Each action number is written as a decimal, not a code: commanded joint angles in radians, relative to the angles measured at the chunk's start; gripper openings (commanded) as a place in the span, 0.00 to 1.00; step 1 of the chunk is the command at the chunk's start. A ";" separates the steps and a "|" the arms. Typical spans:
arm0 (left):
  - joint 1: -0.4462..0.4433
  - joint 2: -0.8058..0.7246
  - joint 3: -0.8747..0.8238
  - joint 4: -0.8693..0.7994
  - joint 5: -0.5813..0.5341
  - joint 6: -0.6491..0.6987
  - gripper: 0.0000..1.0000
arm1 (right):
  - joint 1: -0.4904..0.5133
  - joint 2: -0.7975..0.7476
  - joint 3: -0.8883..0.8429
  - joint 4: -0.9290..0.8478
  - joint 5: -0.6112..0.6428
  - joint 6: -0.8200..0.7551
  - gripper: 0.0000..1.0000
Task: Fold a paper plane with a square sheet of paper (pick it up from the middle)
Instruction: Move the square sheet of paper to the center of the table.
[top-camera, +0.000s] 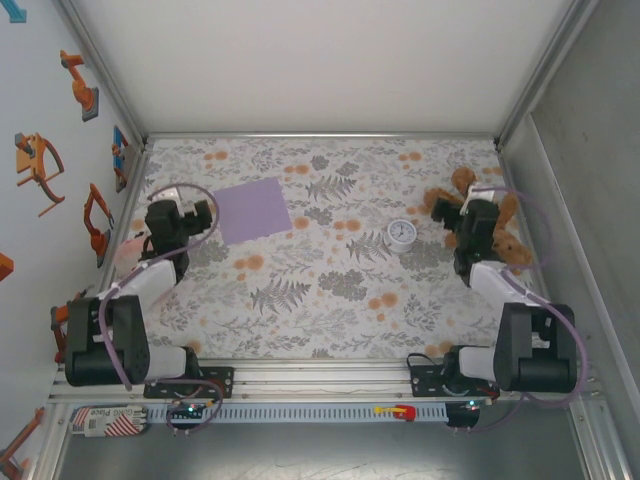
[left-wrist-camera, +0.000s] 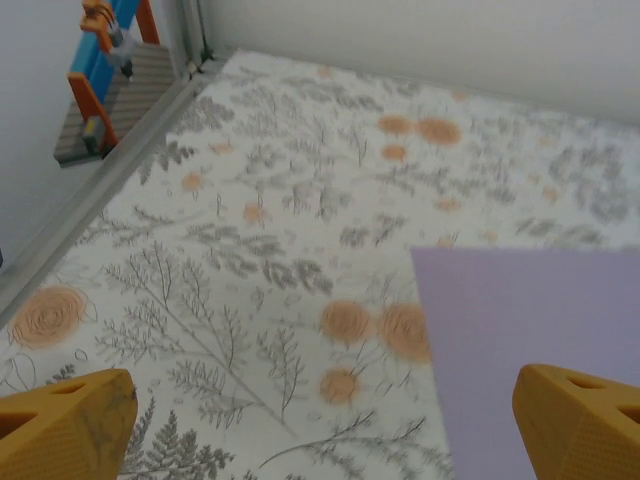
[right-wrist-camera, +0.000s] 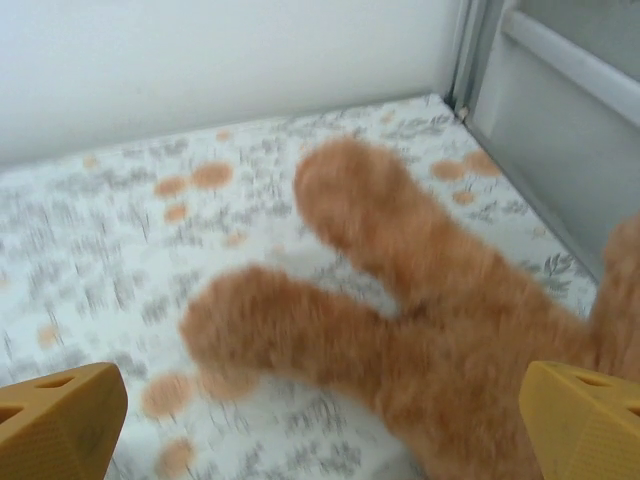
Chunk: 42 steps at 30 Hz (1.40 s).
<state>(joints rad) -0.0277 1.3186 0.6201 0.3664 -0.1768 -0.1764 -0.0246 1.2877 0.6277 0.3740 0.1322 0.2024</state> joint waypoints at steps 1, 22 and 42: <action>-0.004 -0.055 0.112 -0.303 0.042 -0.184 0.96 | 0.009 0.005 0.162 -0.335 0.000 0.187 1.00; -0.107 0.495 0.504 -0.432 0.395 -0.553 0.99 | 0.155 0.497 0.621 -0.328 -0.533 0.446 1.00; -0.226 0.792 0.766 -0.625 0.441 -0.517 0.92 | 0.280 0.518 0.558 -0.308 -0.439 0.459 0.92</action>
<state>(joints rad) -0.2371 2.0518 1.3643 -0.1593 0.2352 -0.7132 0.2333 1.8416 1.2037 0.0601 -0.3496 0.6586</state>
